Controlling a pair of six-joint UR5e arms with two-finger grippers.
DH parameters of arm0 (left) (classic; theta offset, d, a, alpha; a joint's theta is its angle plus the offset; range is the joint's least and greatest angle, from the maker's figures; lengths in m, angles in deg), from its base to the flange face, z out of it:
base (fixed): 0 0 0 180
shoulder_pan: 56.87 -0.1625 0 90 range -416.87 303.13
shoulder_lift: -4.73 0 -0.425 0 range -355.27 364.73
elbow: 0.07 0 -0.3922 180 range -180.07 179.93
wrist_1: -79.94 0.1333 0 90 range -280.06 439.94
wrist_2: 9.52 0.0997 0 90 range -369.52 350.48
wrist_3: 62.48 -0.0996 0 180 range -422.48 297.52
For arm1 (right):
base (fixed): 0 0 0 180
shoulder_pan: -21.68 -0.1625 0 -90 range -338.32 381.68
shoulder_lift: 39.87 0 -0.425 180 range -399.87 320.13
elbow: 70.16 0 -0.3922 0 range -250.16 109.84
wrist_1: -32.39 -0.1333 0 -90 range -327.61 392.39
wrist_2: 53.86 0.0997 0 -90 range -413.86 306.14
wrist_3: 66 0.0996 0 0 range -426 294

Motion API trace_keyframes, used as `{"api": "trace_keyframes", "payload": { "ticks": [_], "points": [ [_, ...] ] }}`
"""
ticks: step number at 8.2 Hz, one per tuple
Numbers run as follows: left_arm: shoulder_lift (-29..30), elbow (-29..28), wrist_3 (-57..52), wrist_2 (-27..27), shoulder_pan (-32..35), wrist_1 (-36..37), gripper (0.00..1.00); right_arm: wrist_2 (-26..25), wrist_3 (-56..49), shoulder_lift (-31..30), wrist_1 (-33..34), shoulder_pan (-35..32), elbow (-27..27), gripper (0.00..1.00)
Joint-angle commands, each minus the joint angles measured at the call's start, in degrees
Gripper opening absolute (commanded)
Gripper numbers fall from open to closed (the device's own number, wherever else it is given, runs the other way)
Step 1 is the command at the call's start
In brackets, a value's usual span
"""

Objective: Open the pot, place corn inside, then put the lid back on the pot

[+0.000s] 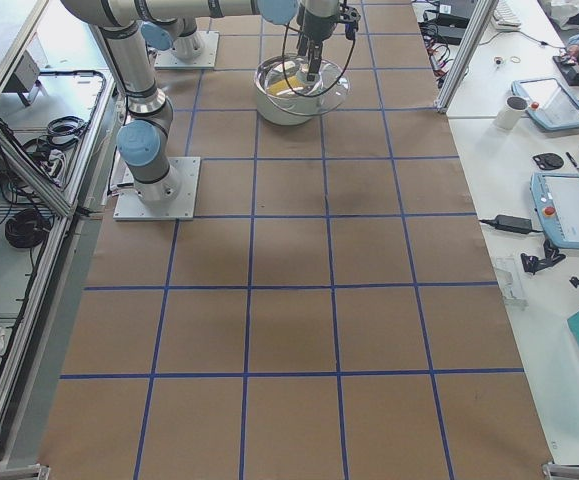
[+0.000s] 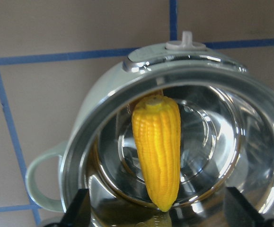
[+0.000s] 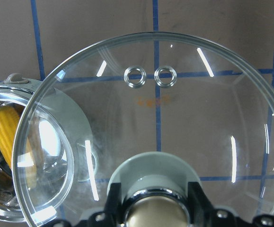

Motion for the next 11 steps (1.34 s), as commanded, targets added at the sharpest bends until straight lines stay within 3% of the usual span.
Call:
{"api": "trace_keyframes", "payload": {
  "ticks": [1,3,6,9,11],
  "points": [
    [-0.7,-6.3,-4.8,7.1,-7.3,-1.7,1.0,0.6,0.8,-0.1,0.1,-1.2,-0.1,0.23],
    [-3.2,-9.4,-14.4,11.9,-14.3,-2.7,1.0,0.6,5.2,0.4,1.1,-6.1,-0.2,0.23],
    [-7.0,-9.6,-14.9,12.1,-20.1,-3.5,1.0,0.6,19.7,6.3,9.1,-18.8,-0.4,0.23],
    [-8.3,-9.0,-14.8,12.6,-19.6,-3.8,1.0,0.7,26.4,11.2,13.0,-25.2,-1.5,0.21],
    [-8.0,-8.6,-14.6,12.1,-19.3,-3.8,1.0,2.2,27.7,11.4,14.6,-25.7,-3.0,0.21]
  ]
}}
